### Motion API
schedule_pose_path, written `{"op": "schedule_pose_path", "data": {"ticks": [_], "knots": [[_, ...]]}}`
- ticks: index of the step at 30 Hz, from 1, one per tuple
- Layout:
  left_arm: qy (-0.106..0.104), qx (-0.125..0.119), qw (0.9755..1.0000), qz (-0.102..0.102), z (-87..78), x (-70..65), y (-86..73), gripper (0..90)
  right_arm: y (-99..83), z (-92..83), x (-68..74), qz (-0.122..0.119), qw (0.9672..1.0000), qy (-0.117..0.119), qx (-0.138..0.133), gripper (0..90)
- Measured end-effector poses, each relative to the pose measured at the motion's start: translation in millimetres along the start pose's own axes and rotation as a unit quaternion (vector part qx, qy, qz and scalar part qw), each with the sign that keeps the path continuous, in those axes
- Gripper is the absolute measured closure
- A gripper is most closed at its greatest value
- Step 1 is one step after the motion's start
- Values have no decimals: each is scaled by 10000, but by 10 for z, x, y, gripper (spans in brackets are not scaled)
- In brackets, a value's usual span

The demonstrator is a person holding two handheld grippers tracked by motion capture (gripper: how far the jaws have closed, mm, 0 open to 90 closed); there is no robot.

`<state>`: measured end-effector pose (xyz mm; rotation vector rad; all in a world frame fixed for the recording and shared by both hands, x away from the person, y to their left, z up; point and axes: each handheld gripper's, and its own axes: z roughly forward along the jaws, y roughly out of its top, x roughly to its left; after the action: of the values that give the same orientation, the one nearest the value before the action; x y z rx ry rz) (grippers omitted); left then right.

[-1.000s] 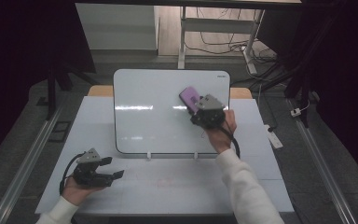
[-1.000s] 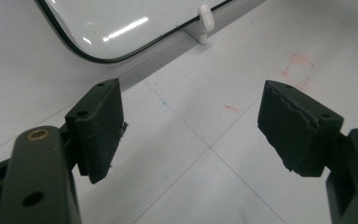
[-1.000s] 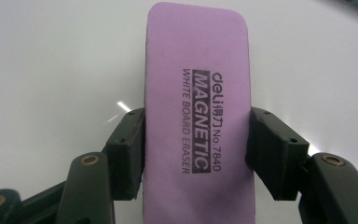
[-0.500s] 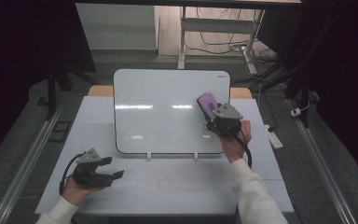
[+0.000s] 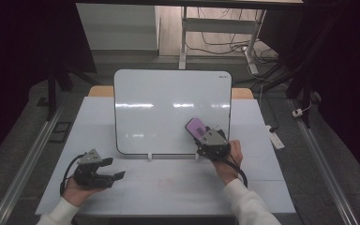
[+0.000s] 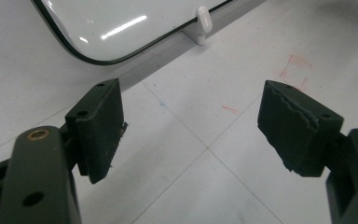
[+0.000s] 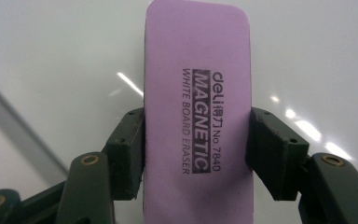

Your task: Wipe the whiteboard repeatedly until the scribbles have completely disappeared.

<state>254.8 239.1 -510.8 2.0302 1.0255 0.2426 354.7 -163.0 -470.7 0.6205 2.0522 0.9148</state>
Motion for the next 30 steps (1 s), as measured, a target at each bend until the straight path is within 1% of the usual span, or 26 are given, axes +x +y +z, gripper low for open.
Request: {"op": "schedule_pose_path", "data": {"ticks": [2,4,5,6,7,9,10,11,13,15,19,21,23,25,27,29,30], "knots": [[-2,8,10000,-23,6,2,0,237,-18,-21,-132,161,9997,-199,-37,405],[-3,24,10000,-13,11,0,2,236,-10,-32,-281,261,9987,-427,-61,404],[-8,25,10000,-7,13,-3,2,236,3,-32,-349,339,9981,-514,-85,404],[-9,26,10000,-1,13,-4,3,236,21,-29,-406,358,9976,-591,-98,404],[-5,25,10000,0,12,-5,3,236,40,-22,-448,342,9972,-654,-118,404],[4,22,10000,-8,9,-2,2,236,65,-6,-481,416,9969,-650,-129,404],[-3,17,10000,-11,7,1,0,236,62,-1,-455,395,9967,-699,-130,404],[-5,13,10000,-22,7,3,-1,236,54,-4,-411,361,9969,-678,-155,405],[2,16,10000,-30,10,6,0,236,28,-5,-281,326,9984,-424,-159,405],[9,33,10000,-23,15,3,1,236,-8,0,-105,145,9996,-224,-118,405],[10,26,10000,8,14,-15,3,236,-89,-2,153,139,9996,250,-86,405],[11,22,10000,4,13,-15,4,236,-117,-7,251,-10,9993,361,-19,405],[6,32,10000,0,14,-10,3,236,-136,-14,274,-52,9991,431,0,405],[0,29,10000,-6,12,-7,2,236,-138,-20,244,-13,9989,470,16,405],[0,8,10000,-9,5,-6,0,236,-133,-29,185,-59,9996,262,5,405],[1,4,10000,-14,3,-1,1,236,-118,-35,69,121,9998,155,-42,405],[-2,9,10000,-14,4,-1,1,236,-105,-38,11,185,9998,38,-55,405]]}}
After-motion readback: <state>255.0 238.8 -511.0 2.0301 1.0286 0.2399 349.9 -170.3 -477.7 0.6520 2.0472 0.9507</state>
